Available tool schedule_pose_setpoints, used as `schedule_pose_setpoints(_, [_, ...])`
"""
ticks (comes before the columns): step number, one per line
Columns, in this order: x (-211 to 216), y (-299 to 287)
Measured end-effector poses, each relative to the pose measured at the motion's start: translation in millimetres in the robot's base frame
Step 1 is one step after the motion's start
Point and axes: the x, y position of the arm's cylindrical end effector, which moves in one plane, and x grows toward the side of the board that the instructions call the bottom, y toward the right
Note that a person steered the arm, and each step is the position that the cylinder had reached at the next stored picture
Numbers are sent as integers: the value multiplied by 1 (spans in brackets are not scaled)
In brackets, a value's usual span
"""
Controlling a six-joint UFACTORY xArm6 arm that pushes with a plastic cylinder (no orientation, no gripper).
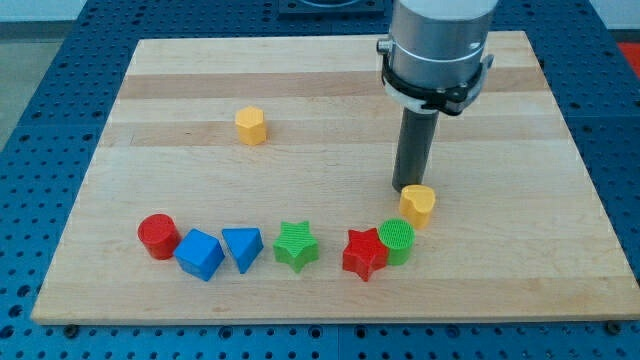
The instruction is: Push the yellow heart to the right side of green circle
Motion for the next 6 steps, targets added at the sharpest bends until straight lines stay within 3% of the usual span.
schedule_pose_setpoints(2, [40,16])
schedule_pose_setpoints(4, [43,17])
schedule_pose_setpoints(6, [-32,-4])
